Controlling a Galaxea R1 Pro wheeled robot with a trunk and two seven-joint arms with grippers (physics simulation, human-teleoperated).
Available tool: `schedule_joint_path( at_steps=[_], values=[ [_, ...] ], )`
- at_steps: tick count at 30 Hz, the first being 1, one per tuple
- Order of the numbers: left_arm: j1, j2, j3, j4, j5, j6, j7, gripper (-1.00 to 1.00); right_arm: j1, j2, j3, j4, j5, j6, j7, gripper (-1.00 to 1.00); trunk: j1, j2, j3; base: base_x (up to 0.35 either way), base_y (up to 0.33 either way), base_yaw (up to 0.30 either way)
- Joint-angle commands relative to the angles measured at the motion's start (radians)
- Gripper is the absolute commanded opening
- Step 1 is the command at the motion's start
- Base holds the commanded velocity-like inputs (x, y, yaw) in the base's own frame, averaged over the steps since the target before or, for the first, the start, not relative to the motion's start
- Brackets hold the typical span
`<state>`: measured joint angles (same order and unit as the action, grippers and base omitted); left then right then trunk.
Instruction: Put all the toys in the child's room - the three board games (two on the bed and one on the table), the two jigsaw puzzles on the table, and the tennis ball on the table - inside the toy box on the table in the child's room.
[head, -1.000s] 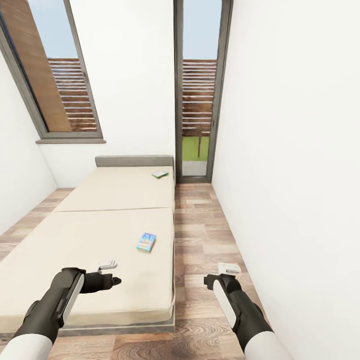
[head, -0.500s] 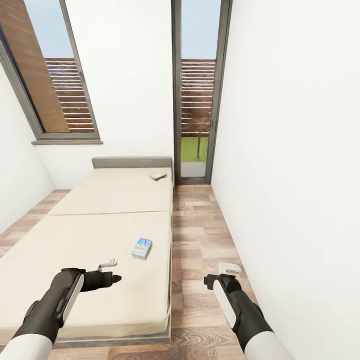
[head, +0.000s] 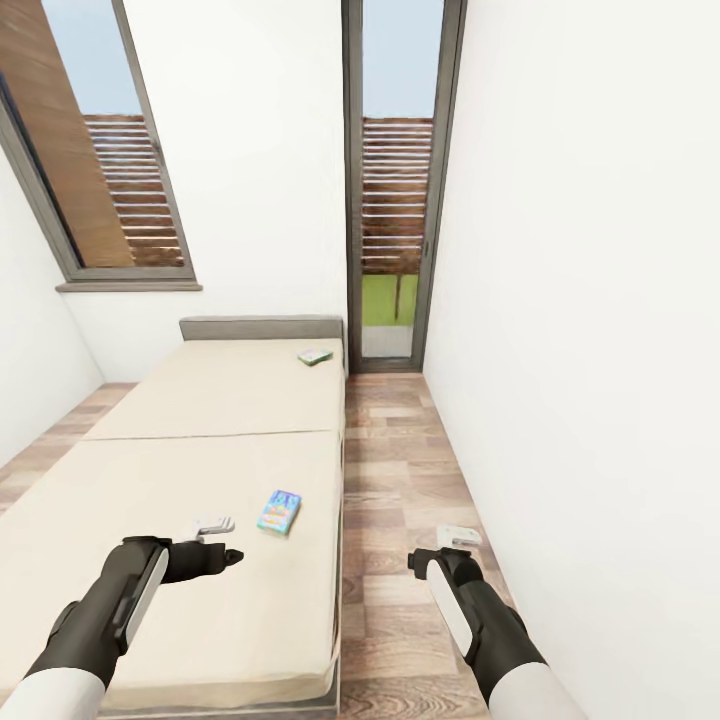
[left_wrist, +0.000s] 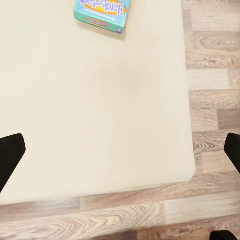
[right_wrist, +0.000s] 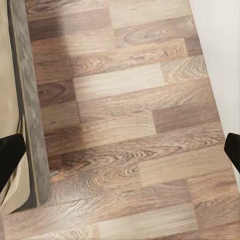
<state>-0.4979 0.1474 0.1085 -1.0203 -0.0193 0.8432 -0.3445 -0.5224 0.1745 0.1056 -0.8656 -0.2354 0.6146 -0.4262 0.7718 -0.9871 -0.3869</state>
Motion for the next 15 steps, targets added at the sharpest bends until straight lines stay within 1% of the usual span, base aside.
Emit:
schedule_joint_path(
  at_steps=[1, 4, 10, 15],
  values=[
    [-0.001, 0.0, 0.002, -0.001, -0.002, 0.005, -0.005, 1.0, -0.001, 0.0, 0.002, -0.001, -0.01, 0.002, -0.009, 1.0, 0.0, -0.001, -0.001, 0.031, 0.0, 0.0],
    [-0.001, 0.0, 0.001, -0.001, -0.002, 0.005, -0.005, 1.0, -0.001, 0.0, 0.002, -0.001, -0.01, 0.002, -0.009, 1.0, 0.0, -0.001, -0.001, 0.065, 0.0, 0.0],
    [-0.001, 0.0, 0.0, -0.001, -0.002, 0.004, -0.005, 1.0, -0.001, 0.0, 0.002, -0.001, -0.01, 0.002, -0.009, 1.0, 0.0, -0.001, -0.001, 0.119, 0.0, 0.0],
    [-0.001, 0.0, 0.0, -0.001, -0.002, 0.004, -0.005, 1.0, -0.001, 0.0, 0.002, -0.001, -0.01, 0.002, -0.009, 1.0, 0.0, -0.001, -0.001, 0.033, 0.0, 0.0]
  ],
)
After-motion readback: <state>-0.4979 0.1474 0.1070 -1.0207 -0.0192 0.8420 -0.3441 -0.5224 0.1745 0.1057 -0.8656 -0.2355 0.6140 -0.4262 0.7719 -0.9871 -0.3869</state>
